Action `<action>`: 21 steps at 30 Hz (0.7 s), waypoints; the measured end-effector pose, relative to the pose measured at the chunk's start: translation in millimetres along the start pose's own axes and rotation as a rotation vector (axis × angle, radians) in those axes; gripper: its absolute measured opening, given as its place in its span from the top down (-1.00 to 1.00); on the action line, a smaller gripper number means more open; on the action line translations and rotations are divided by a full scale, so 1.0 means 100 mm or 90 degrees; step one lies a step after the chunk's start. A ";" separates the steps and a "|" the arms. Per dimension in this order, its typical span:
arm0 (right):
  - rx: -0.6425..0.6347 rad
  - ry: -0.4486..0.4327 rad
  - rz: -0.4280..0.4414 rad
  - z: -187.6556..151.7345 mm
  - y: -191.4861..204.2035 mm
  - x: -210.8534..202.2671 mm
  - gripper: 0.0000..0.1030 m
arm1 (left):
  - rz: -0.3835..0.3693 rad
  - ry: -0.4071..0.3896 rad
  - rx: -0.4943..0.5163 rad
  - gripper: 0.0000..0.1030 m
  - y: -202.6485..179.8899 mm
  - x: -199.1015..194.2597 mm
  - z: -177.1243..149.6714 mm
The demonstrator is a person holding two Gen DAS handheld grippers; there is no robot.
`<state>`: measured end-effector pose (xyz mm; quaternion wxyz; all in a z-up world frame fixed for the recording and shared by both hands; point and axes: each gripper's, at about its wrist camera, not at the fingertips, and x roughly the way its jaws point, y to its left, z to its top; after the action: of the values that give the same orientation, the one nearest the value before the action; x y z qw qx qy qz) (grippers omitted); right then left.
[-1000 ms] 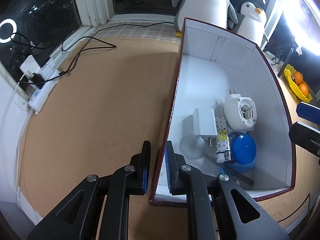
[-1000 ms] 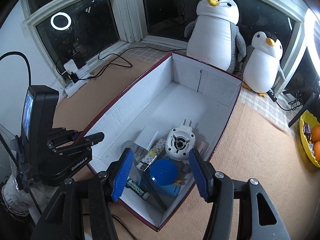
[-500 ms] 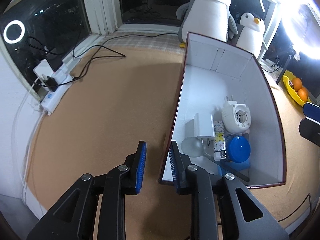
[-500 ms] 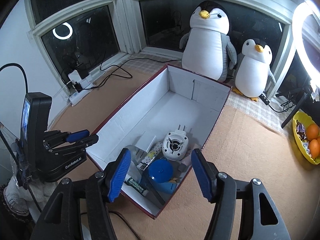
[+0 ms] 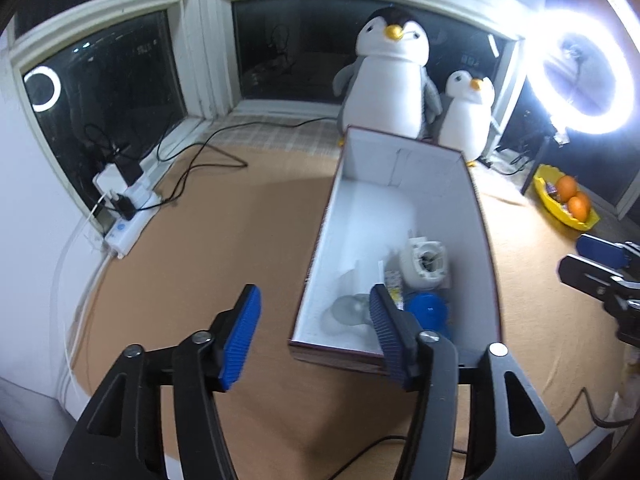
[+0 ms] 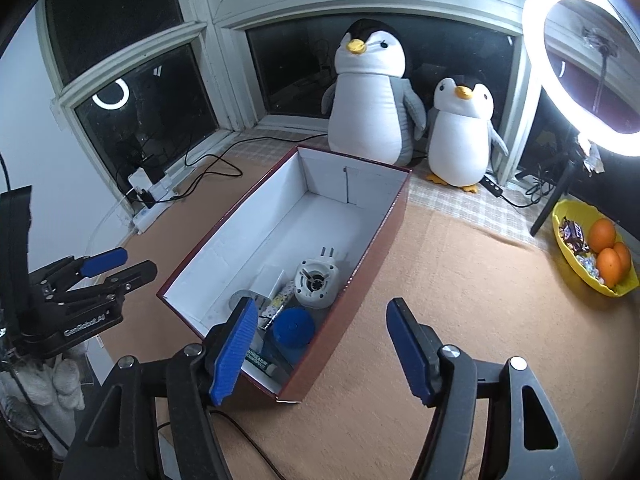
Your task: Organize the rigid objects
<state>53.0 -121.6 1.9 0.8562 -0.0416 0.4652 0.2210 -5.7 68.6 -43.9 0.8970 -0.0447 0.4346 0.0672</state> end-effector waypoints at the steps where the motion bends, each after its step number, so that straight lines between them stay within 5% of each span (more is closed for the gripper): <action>1: 0.002 -0.002 -0.003 -0.01 -0.02 -0.02 -0.23 | 0.001 -0.008 0.006 -0.16 -0.04 -0.05 0.01; 12: 0.040 -0.014 -0.026 -0.06 -0.19 -0.12 -0.51 | -0.013 -0.029 0.033 -0.53 -0.23 -0.26 0.03; 21: 0.041 -0.016 -0.033 -0.06 -0.19 -0.13 -0.54 | -0.019 -0.029 0.040 -0.57 -0.30 -0.29 0.02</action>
<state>50.3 -145.2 6.8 0.8682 -0.0239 0.4602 0.1840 -16.6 37.1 -19.3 0.9085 -0.0216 0.4153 0.0413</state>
